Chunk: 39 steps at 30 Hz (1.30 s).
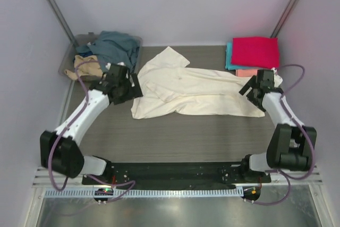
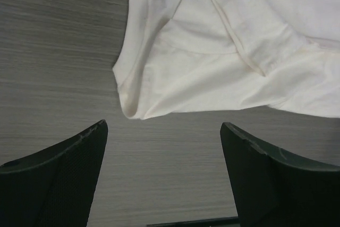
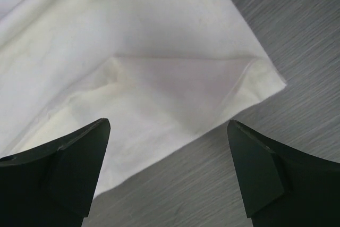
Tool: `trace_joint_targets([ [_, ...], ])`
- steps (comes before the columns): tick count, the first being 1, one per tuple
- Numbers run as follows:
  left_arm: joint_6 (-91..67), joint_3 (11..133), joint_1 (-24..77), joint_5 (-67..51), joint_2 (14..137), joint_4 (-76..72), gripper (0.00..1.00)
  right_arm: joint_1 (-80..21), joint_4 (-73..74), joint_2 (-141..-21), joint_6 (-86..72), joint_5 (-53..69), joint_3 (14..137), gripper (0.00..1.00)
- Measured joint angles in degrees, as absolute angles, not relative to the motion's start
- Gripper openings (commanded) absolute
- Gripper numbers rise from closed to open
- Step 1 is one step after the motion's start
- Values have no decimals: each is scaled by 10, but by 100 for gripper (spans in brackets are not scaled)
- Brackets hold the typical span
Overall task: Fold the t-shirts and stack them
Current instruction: Fold the tshirt
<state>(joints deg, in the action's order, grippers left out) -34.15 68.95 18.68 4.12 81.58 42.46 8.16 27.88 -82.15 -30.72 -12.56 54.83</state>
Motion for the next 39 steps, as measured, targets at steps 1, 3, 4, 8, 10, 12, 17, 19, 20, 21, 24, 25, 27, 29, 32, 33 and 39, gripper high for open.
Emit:
trace_joint_targets([
  [1, -353, 655, 187, 37, 785, 408, 88, 82, 269, -789, -310, -115, 520, 98],
  [3, -382, 570, 187, 26, 729, 359, 89, 80, 251, -740, -318, -94, 474, 97],
  [4, -398, 526, 187, 19, 715, 326, 90, 80, 232, -724, -323, -80, 449, 95],
  [8, -436, 423, 187, 7, 744, 251, 90, 115, 194, -718, -340, -44, 386, 89],
  [10, -446, 408, 187, 4, 755, 235, 89, 151, 186, -721, -348, -32, 367, 85],
  [12, -457, 397, 187, 3, 767, 209, 88, 192, 170, -721, -356, -24, 351, 83],
  [17, -474, 391, 187, 10, 781, 150, 88, 250, 136, -733, -368, -1, 326, 78],
  [19, -478, 391, 187, 15, 790, 132, 87, 252, 113, -746, -372, 8, 327, 75],
  [20, -479, 391, 186, 15, 795, 125, 86, 252, 102, -751, -375, 11, 327, 73],
  [21, -481, 391, 186, 17, 801, 119, 86, 253, 94, -755, -376, 12, 327, 72],
  [24, -491, 389, 183, 19, 816, 105, 84, 256, 70, -757, -383, 14, 319, 66],
  [25, -493, 388, 183, 20, 816, 98, 84, 260, 56, -745, -388, 15, 306, 66],
  [27, -494, 384, 182, 23, 817, 87, 83, 267, 41, -707, -397, 15, 271, 61],
  [29, -495, 382, 182, 26, 816, 81, 82, 276, 44, -634, -406, 12, 226, 59],
  [32, -495, 381, 182, 26, 816, 76, 82, 286, 45, -547, -417, 2, 187, 59],
  [33, -495, 380, 182, 26, 816, 75, 82, 289, 40, -522, -421, 1, 176, 56],
  [39, -494, 377, 182, 27, 816, 70, 82, 295, -3, -604, -428, 12, 173, 55],
])
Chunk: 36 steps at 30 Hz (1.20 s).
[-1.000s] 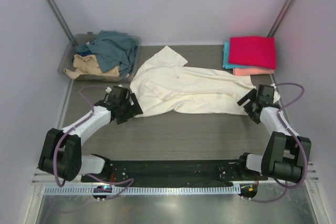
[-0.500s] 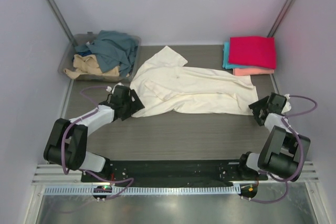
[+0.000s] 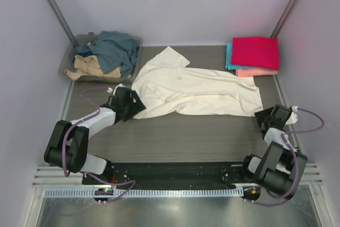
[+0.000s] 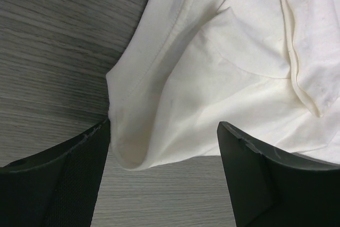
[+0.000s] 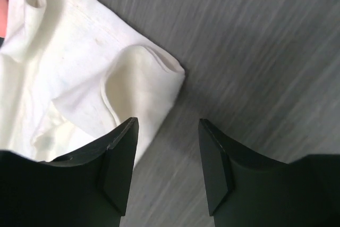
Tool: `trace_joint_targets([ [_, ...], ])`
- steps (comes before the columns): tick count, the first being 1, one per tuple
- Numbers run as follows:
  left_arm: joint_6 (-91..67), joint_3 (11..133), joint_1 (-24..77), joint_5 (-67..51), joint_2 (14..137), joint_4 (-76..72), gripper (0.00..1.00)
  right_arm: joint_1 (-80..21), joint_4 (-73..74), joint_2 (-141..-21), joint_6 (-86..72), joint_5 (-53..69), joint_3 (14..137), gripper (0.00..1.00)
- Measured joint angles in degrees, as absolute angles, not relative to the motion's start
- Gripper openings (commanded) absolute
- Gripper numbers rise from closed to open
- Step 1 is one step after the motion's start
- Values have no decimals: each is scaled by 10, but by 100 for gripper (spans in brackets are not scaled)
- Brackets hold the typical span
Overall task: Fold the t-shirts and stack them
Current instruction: Fold the tshirt
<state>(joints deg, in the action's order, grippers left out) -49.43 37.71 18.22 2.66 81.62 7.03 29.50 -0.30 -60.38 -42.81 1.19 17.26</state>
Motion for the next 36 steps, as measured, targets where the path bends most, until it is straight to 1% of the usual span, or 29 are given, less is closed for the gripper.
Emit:
trace_joint_targets([
  [2, -495, 375, 182, 28, 815, 66, 82, 296, -50, -663, -433, 25, 192, 51],
  [7, -498, 361, 182, 29, 809, 47, 82, 298, -140, -769, -438, 56, 231, 50],
  [10, -506, 352, 181, 28, 804, 31, 84, 298, -166, -785, -440, 65, 232, 48],
  [12, -510, 347, 180, 27, 801, 23, 86, 298, -174, -791, -440, 68, 232, 43],
  [13, -511, 344, 180, 27, 800, 20, 86, 298, -178, -795, -439, 69, 232, 39],
  [14, -513, 342, 180, 27, 799, 17, 86, 298, -181, -797, -440, 71, 232, 31],
  [16, -519, 339, 180, 25, 798, 11, 86, 298, -182, -803, -439, 73, 230, 21],
  [17, -522, 337, 180, 25, 797, 8, 86, 298, -183, -804, -438, 74, 229, 12],
  [20, -527, 332, 180, 24, 797, -2, 84, 298, -178, -804, -437, 77, 226, 3],
  [22, -530, 326, 179, 24, 794, -9, 82, 298, -178, -804, -437, 77, 226, 1],
  [23, -532, 322, 179, 24, 792, -12, 77, 298, -177, -804, -437, 77, 226, 1],
  [25, -536, 313, 178, 25, 787, -20, 73, 298, -177, -804, -437, 77, 226, 1],
  [26, -537, 310, 177, 25, 785, -22, 68, 298, -177, -804, -437, 77, 226, 1],
  [28, -539, 300, 176, 23, 780, -25, 66, 298, -176, -804, -437, 77, 226, 1],
  [29, -540, 296, 176, 23, 775, -27, 58, 298, -176, -803, -437, 77, 226, 1],
  [30, -542, 292, 176, 21, 771, -26, 47, 298, -175, -802, -437, 77, 226, 1],
  [31, -545, 286, 176, 19, 768, -25, 34, 298, -176, -802, -436, 77, 225, 1],
  [32, -547, 282, 176, 17, 767, -22, 13, 298, -176, -801, -436, 77, 224, 1],
  [34, -550, 272, 176, 7, 768, -17, 2, 298, -178, -799, -436, 79, 221, 1],
  [35, -549, 271, 176, 0, 767, -15, 0, 298, -177, -799, -436, 82, 221, 1],
  [36, -548, 273, 176, -5, 767, -14, 0, 298, -175, -797, -436, 85, 222, 1],
])
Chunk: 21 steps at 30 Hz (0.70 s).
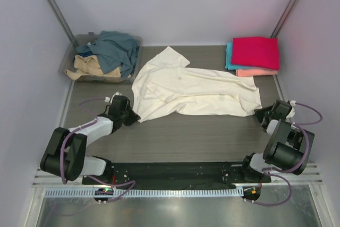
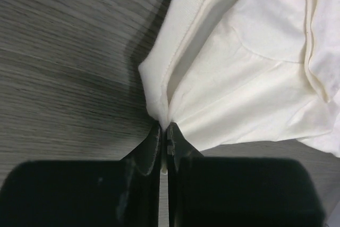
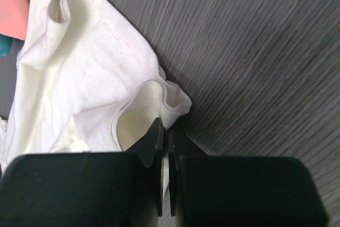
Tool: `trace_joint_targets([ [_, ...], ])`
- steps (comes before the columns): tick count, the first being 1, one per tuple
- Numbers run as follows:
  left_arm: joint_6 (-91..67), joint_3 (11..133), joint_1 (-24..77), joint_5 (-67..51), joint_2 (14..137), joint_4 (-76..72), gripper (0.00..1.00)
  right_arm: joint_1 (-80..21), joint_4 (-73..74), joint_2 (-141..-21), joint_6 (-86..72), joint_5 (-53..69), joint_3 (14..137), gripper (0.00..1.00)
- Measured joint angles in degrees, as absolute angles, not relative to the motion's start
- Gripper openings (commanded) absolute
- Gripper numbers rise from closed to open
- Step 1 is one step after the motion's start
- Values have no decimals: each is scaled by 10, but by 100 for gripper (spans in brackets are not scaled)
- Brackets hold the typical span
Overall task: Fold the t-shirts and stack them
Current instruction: Fold the tshirt
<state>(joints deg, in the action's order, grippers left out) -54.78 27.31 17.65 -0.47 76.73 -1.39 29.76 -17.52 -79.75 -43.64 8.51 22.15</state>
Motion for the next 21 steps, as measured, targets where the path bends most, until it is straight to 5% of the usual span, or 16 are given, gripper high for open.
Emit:
trace_joint_targets([
  [13, -503, 539, 96, 1, 602, 225, 0, 301, 77, -660, -434, 117, 472, 1],
  [21, -508, 390, 73, -23, 444, 317, 0, 316, 134, -639, -421, 135, 335, 1],
])
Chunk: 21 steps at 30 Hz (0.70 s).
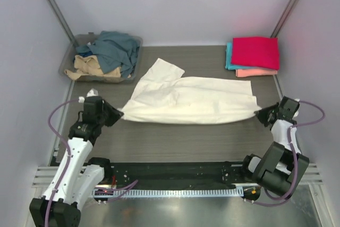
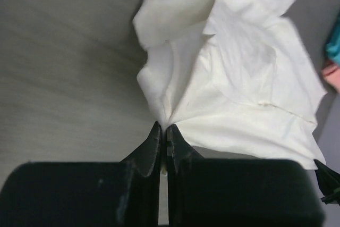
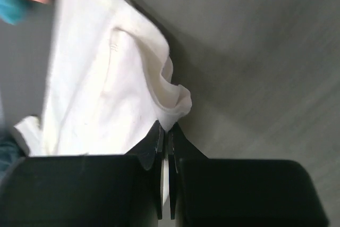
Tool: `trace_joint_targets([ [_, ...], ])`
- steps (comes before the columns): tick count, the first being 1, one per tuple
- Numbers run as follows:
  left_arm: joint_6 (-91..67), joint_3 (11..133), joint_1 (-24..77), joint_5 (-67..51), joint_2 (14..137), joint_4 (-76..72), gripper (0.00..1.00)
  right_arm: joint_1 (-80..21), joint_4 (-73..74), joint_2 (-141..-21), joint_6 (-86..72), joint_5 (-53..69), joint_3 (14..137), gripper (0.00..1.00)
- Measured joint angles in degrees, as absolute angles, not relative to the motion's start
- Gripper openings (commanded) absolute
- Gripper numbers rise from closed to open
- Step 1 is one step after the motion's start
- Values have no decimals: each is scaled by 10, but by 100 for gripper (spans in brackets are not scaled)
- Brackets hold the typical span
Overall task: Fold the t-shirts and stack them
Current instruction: Fold the tshirt
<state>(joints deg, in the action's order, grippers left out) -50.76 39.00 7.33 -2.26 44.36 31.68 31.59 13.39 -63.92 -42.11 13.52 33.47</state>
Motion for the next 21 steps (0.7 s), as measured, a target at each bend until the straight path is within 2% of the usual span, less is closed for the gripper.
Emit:
trace_joint_targets([
  [5, -524, 331, 73, -29, 369, 416, 0, 335, 222, -612, -407, 131, 273, 1],
  [10, -537, 360, 74, -27, 323, 463, 0, 343, 253, -524, -404, 116, 273, 1],
  [14, -537, 381, 74, -27, 324, 494, 1, 343, 281, -499, -404, 109, 272, 1],
  [17, -537, 382, 74, -27, 307, 524, 5, 344, 310, -472, -405, 106, 267, 5],
  [18, -538, 382, 74, -27, 301, 534, 8, 343, 320, -458, -407, 107, 263, 18],
  [20, -539, 382, 74, -27, 283, 555, 36, 344, 338, -429, -412, 116, 257, 41],
  [21, -538, 382, 74, -27, 274, 564, 58, 344, 343, -420, -415, 126, 254, 58],
])
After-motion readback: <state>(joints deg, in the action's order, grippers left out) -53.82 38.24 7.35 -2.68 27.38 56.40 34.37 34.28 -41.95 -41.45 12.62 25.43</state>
